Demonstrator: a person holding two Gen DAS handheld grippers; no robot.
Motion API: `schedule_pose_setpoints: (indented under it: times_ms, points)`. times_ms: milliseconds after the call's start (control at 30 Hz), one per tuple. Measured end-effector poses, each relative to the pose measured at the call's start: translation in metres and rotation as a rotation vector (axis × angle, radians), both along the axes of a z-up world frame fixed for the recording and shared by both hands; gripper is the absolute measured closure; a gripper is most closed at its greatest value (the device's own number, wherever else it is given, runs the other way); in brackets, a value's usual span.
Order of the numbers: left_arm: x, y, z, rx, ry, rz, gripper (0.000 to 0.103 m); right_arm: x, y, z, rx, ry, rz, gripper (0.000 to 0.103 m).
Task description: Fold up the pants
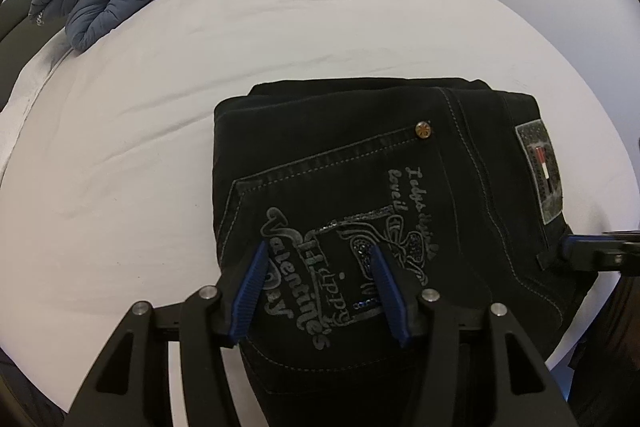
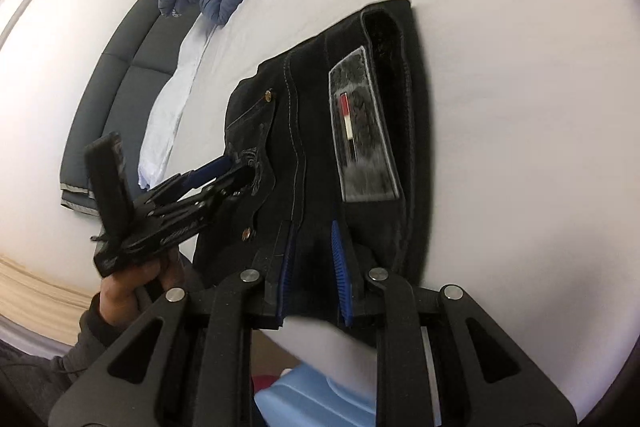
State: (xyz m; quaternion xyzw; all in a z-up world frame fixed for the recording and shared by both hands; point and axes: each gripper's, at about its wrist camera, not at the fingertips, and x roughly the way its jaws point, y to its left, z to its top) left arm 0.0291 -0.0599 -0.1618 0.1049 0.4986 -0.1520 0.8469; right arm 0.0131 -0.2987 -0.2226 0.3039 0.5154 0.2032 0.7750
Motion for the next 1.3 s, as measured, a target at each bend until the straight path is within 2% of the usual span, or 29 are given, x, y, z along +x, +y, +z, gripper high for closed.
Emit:
schedule_pose_setpoints:
  times_ms: [167,300,433,533,633,733,767,800,833,900,967,1067,1133,1200,1300]
  points:
    - [0.005,0.002,0.000,0.002,0.003,0.004,0.048,0.004,0.015,0.041,0.023,-0.104,-0.002,0.085]
    - [-0.002,-0.001,0.001,-0.001,0.005,0.016,0.047,0.027,0.035,0.047,0.008,-0.110,0.032,0.085]
    - [-0.001,-0.004,0.002,-0.002,0.005,0.015,0.045,0.037,0.049,0.028,-0.033,-0.061,0.068,0.085]
    - [0.000,-0.003,0.002,-0.003,0.005,0.015,0.045,0.029,0.047,-0.001,-0.120,0.016,0.082,0.085]
    - [-0.002,-0.004,0.001,0.002,0.002,0.006,0.043,0.013,0.039,-0.006,-0.070,-0.030,0.057,0.085]
    - [-0.002,-0.003,0.004,-0.007,0.004,0.014,0.043,0.003,0.028,0.001,-0.022,-0.020,0.019,0.084]
    - [-0.003,-0.001,0.008,-0.018,0.001,0.018,0.043,-0.001,0.024,0.007,-0.025,-0.032,0.005,0.082]
    - [-0.004,0.001,0.011,-0.028,0.000,0.022,0.043,-0.005,0.019,0.016,-0.035,-0.061,-0.013,0.070]
    - [-0.006,0.003,0.014,-0.038,0.001,0.027,0.042,-0.006,0.017,0.020,-0.045,-0.073,-0.029,0.046]
    - [-0.009,0.013,0.022,-0.064,-0.002,0.051,0.033,-0.008,0.001,0.032,-0.075,-0.111,-0.092,0.027]
    - [-0.014,0.029,0.032,-0.093,-0.021,0.083,0.023,-0.003,-0.015,0.039,-0.082,-0.120,-0.116,0.027]
    - [-0.012,0.057,0.039,-0.127,-0.027,0.143,0.011,0.006,-0.036,0.034,-0.094,-0.080,-0.146,0.027]
    - [-0.004,0.070,0.033,-0.127,-0.003,0.158,0.010,0.017,-0.043,0.027,-0.081,-0.048,-0.138,0.027]
    - [0.008,0.074,0.021,-0.093,0.051,0.161,0.010,0.027,-0.045,0.018,-0.104,-0.013,-0.119,0.027]
    - [0.018,0.070,0.007,-0.137,0.115,0.130,0.010,0.045,-0.039,0.000,-0.119,0.034,-0.110,0.027]
